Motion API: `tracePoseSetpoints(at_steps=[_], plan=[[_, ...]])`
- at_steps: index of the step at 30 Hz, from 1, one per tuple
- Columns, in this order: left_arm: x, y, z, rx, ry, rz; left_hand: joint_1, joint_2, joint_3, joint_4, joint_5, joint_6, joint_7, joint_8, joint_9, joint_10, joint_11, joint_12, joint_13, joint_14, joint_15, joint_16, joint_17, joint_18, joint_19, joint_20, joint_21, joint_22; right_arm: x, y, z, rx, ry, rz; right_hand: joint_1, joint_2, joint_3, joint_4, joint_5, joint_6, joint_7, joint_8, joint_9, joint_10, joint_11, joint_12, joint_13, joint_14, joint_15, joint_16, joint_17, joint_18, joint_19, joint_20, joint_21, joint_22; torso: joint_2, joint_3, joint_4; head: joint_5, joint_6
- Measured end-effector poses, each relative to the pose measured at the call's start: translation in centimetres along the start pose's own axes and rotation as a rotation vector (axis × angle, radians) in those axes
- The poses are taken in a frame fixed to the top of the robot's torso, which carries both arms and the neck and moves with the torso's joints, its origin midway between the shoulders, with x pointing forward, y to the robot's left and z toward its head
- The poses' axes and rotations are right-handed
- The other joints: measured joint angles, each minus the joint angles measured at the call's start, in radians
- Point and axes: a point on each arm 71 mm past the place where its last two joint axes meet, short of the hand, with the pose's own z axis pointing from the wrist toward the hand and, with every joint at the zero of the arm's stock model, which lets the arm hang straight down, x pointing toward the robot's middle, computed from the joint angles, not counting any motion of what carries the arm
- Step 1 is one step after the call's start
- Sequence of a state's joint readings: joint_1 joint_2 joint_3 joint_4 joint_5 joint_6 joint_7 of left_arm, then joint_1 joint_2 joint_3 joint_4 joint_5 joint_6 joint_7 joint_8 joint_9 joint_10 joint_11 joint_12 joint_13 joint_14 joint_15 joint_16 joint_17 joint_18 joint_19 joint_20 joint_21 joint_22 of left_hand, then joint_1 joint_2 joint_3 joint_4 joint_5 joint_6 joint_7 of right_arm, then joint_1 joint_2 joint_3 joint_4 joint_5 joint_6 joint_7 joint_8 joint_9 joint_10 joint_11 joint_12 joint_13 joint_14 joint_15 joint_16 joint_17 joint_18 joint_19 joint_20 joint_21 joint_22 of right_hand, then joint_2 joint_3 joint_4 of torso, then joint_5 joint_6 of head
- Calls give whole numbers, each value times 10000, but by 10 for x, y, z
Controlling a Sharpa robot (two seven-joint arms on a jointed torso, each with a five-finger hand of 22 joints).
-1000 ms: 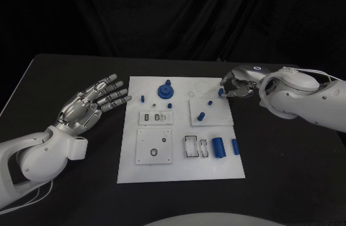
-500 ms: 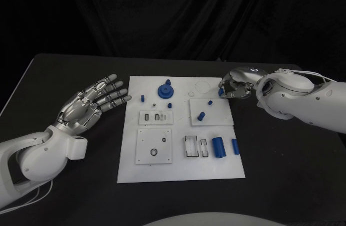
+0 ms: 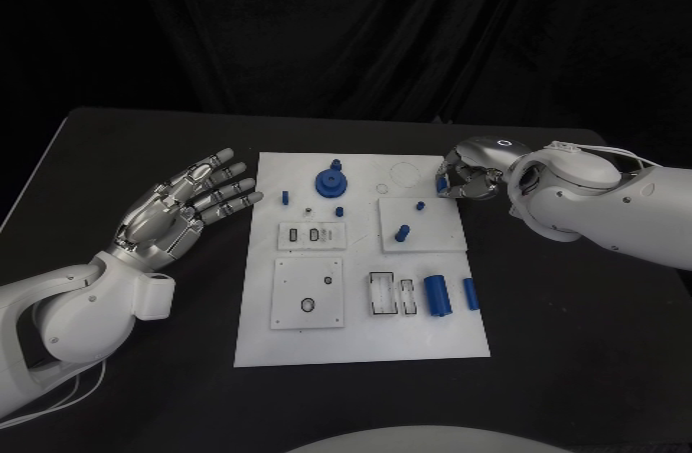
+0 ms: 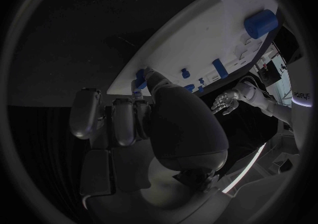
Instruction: Assemble the parts on the task board
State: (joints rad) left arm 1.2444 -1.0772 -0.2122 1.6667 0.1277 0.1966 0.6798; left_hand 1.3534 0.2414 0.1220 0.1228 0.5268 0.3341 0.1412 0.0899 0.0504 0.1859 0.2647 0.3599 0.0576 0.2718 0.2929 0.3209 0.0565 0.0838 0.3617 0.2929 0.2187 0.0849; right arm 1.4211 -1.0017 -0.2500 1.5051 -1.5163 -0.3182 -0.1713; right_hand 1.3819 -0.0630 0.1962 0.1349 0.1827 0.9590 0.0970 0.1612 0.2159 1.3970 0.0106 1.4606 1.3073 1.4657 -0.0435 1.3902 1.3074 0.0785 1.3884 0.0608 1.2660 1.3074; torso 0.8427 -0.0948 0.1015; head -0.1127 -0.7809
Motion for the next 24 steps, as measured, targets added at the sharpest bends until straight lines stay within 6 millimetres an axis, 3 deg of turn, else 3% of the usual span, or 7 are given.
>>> tracePoseSetpoints(at_steps=[8,15,20,24], plan=[[0,0,-1,0,-8,-1,0,0,0,0,0,0,0,0,0,0,0,0,0,0,0,0,0,0,0,0,0,1,-3,0,-2,-119,-463,96,82,81,28,-29,537,200,-37,414,321,36,-36,0,0,8,-65,0,0,-1,0,0,0,0,0,0,3,30,15],[-2,-1,-2,6,-45,13,0,0,31,-31,0,0,0,0,0,0,0,0,-1,0,0,0,-1,0,0,0,0,2,-8,10,-9,-489,-1083,342,164,160,67,-95,675,313,-68,630,443,43,-29,0,-1,8,-65,0,0,-1,36,-36,0,-1,1,0,4,74,49],[-1,-1,-2,6,-41,8,1,0,43,-43,0,0,0,0,0,0,0,0,-1,0,0,0,-1,0,0,0,0,2,-19,35,-12,-1142,-1506,549,215,158,66,-96,693,314,-68,722,443,80,8,0,8,8,-65,0,0,-1,36,-36,0,-1,0,0,-1,96,57],[-1,-1,-2,5,-42,6,1,0,43,-43,0,0,0,0,0,-1,-1,0,-1,0,0,0,-2,0,0,0,0,2,-26,68,-11,-1988,-1701,657,227,169,65,-96,761,345,-37,732,443,108,36,0,8,9,-65,0,0,-2,36,-36,0,-1,-7,0,-14,100,34]])
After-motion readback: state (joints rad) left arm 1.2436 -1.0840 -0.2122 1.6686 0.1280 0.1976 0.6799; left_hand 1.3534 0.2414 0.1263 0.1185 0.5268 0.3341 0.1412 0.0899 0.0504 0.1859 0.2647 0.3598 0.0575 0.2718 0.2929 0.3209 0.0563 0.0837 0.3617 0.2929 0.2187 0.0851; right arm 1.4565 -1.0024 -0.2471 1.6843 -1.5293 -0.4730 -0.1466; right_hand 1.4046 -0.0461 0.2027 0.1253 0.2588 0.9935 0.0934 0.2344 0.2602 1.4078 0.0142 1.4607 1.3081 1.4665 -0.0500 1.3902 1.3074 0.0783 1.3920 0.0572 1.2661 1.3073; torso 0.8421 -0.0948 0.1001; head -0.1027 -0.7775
